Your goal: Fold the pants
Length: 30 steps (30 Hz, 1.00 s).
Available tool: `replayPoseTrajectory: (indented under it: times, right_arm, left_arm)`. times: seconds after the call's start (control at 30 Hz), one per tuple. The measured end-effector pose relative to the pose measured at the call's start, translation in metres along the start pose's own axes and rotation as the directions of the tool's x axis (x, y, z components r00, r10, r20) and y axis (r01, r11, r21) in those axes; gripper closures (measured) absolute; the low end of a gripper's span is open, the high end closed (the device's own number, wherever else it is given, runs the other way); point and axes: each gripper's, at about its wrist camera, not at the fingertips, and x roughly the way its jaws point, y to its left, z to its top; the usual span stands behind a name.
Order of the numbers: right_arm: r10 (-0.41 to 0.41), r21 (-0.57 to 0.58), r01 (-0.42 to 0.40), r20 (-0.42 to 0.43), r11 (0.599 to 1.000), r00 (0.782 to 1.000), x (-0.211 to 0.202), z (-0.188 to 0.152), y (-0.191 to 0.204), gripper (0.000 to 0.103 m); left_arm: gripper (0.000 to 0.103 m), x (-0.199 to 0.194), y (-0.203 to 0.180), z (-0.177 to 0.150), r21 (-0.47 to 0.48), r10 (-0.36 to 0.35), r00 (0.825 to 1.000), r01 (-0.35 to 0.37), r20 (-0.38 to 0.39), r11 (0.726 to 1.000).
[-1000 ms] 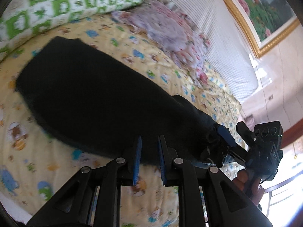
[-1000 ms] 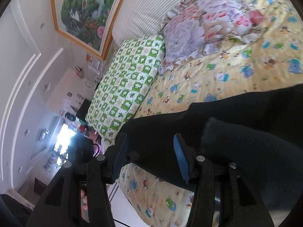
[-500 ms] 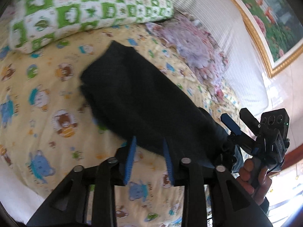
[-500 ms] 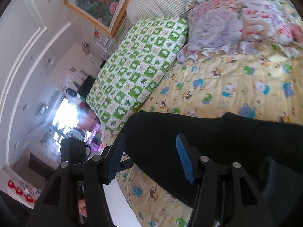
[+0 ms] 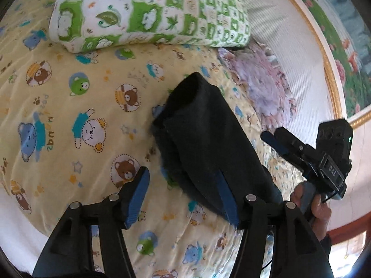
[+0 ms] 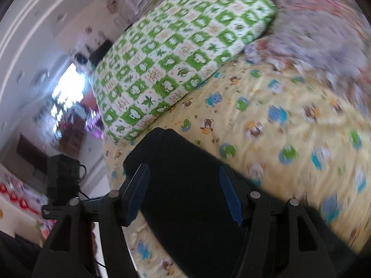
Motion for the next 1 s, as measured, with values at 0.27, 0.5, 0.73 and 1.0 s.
replayPoseTrajectory:
  times: [0.27, 0.5, 0.73, 1.0]
  right_arm:
    - [-0.047, -0.237, 0.004, -0.176, 0.972, 0.983, 0.056, 0.031, 0.02, 0.039]
    - [-0.052, -0.301, -0.03, -0.258, 0.953, 0.965, 0.097, 0.046, 0.023, 0.039]
    - [0.001, -0.274, -0.085, -0.293, 0.958, 0.956, 0.117, 0.045, 0.017, 0.074]
    - [0.044, -0.265, -0.095, -0.19, 0.96, 0.981, 0.068, 0.038, 0.029, 0.083]
  left_arm:
    - [0.039, 0.016, -0.004, 0.002, -0.038, 0.039, 0.999, -0.039, 0.016, 0.999]
    - [0.045, 0.028, -0.016, 0.005, -0.016, 0.118, 0.992, -0.117, 0.046, 0.993]
    - [0.079, 0.033, -0.014, 0.009, -0.02, 0.116, 0.992, -0.115, 0.049, 0.993]
    - [0.084, 0.012, -0.042, 0.003, 0.013, 0.066, 0.995, -0.067, 0.081, 0.998]
